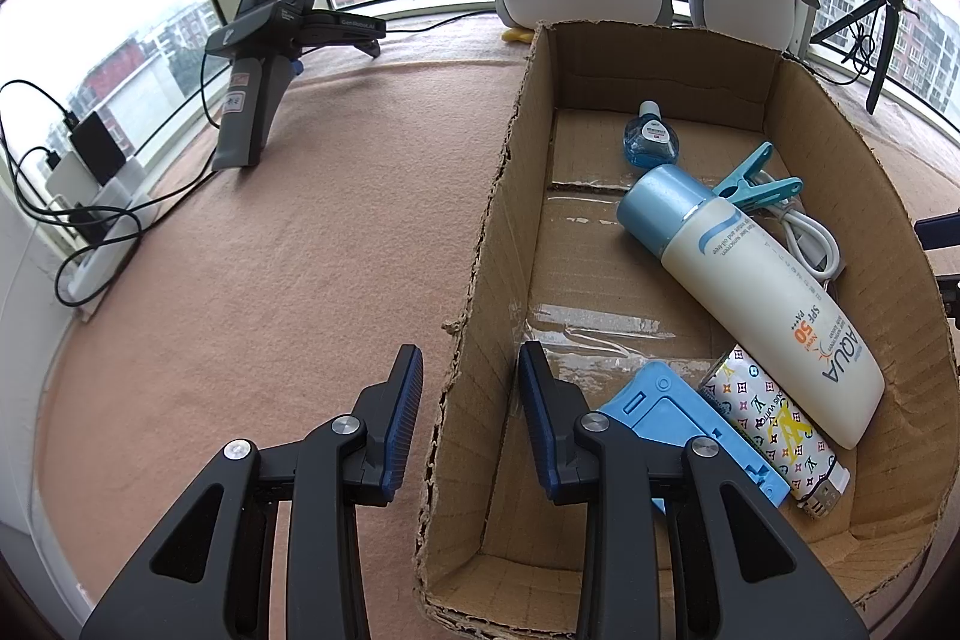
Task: Organize rigid objects
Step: 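Move the right tool to the blue round tape measure and grasp it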
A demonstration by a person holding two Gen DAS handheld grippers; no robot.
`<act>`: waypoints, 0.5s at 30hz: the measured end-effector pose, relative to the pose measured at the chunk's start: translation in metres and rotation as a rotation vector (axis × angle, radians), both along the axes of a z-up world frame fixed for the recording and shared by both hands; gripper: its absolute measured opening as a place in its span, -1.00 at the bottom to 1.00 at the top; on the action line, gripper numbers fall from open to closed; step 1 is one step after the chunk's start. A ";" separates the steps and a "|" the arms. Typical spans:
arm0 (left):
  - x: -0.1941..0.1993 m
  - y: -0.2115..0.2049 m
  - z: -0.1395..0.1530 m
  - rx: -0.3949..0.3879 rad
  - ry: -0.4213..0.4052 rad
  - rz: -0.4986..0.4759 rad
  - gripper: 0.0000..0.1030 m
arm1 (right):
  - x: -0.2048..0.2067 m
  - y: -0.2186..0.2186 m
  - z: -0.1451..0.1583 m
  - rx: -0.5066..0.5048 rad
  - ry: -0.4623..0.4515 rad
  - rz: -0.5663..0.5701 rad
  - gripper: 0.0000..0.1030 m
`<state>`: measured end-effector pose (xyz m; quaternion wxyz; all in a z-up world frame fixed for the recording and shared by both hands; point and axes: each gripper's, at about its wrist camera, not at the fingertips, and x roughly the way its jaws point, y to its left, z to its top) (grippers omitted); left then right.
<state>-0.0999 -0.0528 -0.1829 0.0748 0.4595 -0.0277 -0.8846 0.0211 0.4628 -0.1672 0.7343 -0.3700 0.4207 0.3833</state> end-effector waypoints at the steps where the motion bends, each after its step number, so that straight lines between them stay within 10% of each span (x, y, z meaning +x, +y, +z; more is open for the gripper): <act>1: 0.000 0.000 0.000 -0.001 0.000 0.000 -0.40 | 0.001 0.001 -0.002 -0.005 0.000 -0.003 0.36; 15: 0.000 0.000 0.000 -0.001 0.000 0.000 -0.40 | 0.005 0.008 -0.015 -0.049 0.008 -0.035 0.02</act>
